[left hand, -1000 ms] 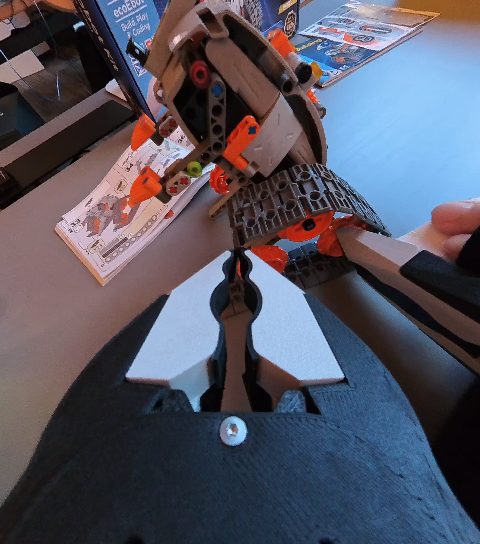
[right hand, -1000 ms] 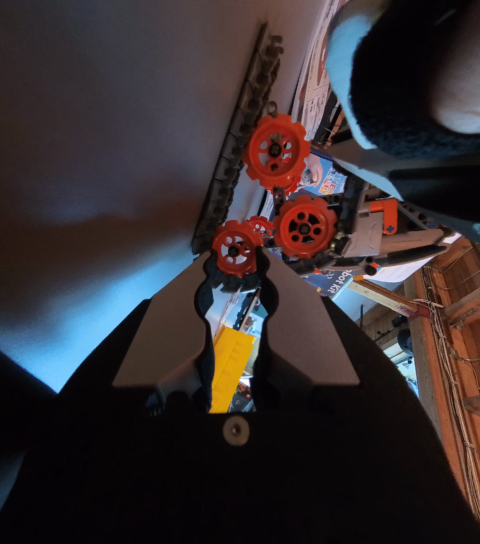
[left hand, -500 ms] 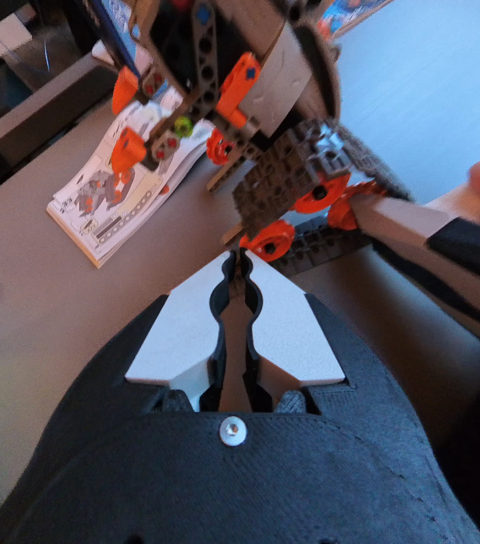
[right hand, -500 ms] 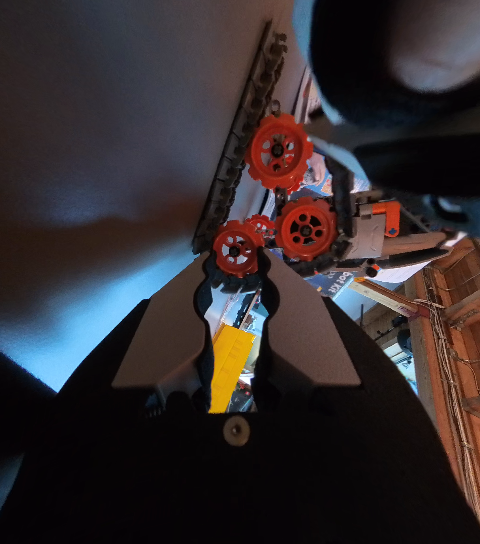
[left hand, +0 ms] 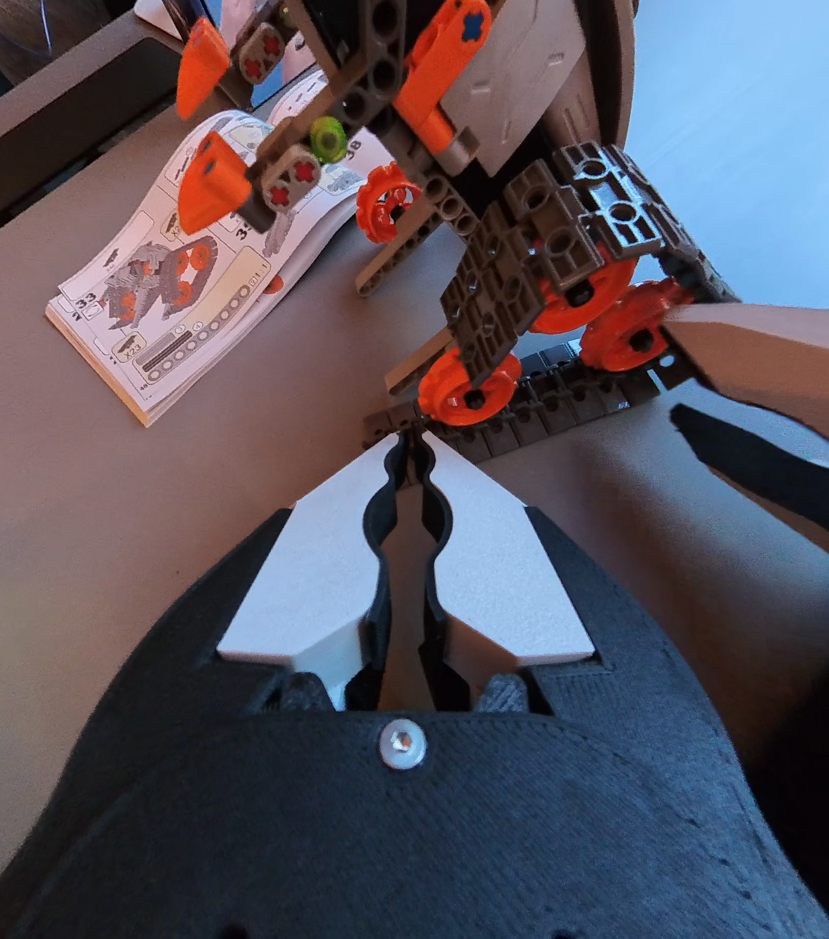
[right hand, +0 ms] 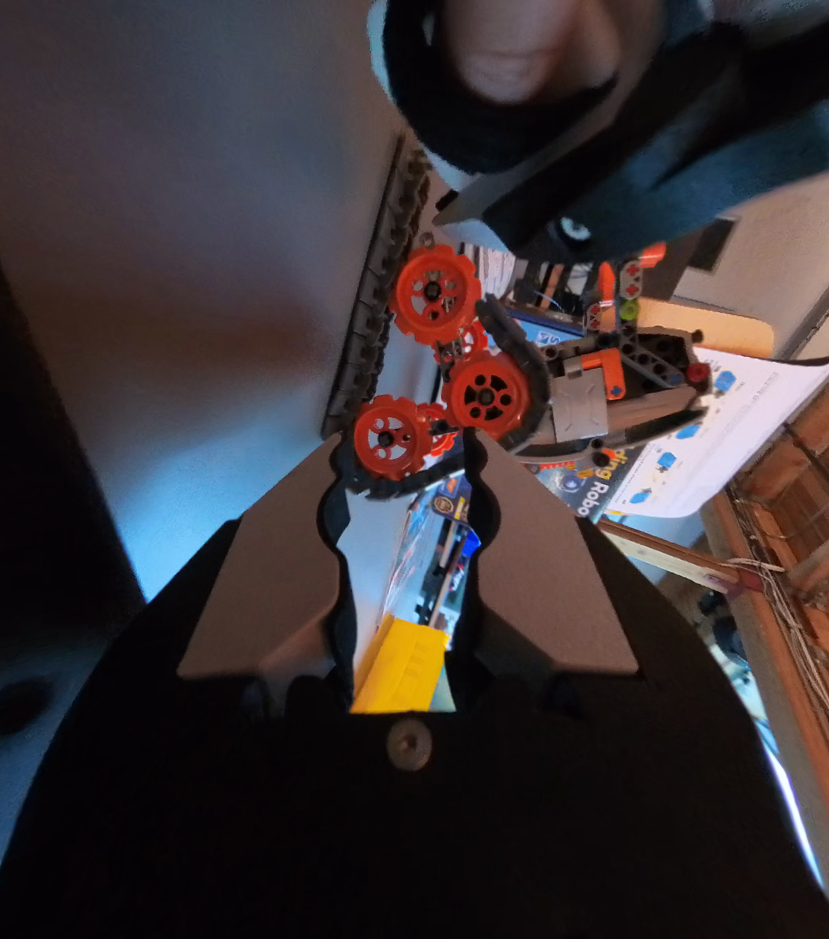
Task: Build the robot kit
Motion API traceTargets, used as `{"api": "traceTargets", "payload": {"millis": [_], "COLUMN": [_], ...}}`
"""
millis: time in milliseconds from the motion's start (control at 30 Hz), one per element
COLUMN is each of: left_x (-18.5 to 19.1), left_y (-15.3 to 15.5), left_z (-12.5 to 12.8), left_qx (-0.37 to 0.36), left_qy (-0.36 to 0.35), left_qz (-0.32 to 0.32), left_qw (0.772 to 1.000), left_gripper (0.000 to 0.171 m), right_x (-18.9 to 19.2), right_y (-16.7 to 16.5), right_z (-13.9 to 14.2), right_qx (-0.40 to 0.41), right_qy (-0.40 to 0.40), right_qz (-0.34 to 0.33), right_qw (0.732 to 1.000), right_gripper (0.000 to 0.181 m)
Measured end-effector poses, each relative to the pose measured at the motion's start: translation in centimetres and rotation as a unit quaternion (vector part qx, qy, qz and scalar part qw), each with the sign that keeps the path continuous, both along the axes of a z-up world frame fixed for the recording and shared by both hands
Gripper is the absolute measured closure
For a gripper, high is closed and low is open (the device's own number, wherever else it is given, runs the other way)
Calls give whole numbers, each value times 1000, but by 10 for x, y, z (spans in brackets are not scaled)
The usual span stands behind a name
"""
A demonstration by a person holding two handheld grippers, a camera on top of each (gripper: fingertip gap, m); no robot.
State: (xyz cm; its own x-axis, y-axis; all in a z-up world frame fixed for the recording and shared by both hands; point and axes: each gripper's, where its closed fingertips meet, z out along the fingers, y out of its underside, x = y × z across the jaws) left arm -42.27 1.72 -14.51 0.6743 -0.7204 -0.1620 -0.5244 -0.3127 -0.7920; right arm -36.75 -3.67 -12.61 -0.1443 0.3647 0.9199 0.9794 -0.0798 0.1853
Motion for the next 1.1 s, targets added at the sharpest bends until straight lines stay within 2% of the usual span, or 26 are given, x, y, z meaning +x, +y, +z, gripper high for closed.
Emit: {"api": "traceTargets", "payload": {"millis": [100,200,333,467,667,733,900,1100], "left_x": [-2,-4,-13,-18,-16,-13,-9,1], "left_y": [1,1,4,5,3,1,0,-4], "left_z": [2,9,15,7,-1,-4,-9,-13], "left_qx": [-2,-3,-9,-59,-71,-72,-86,-96], "left_qy": [-12,-41,-78,-111,-94,-82,-79,-66], "left_qz": [4,7,19,27,23,15,9,-20], "left_qw": [1000,999,997,992,993,994,993,993], "left_gripper": [171,171,171,171,170,171,171,171], "right_x": [7,28,58,61,62,56,51,40], "right_y": [-12,-23,-27,-21,6,12,17,21], "right_z": [8,12,14,16,23,18,8,7], "right_qx": [-10,-48,-94,-124,-116,-145,-174,-166], "right_qy": [49,164,328,428,456,468,469,452], "right_qz": [12,0,-32,-20,-15,-18,-23,-20], "right_qw": [999,985,939,895,882,871,866,876], "right_gripper": [138,142,145,156,181,181,181,181]}}
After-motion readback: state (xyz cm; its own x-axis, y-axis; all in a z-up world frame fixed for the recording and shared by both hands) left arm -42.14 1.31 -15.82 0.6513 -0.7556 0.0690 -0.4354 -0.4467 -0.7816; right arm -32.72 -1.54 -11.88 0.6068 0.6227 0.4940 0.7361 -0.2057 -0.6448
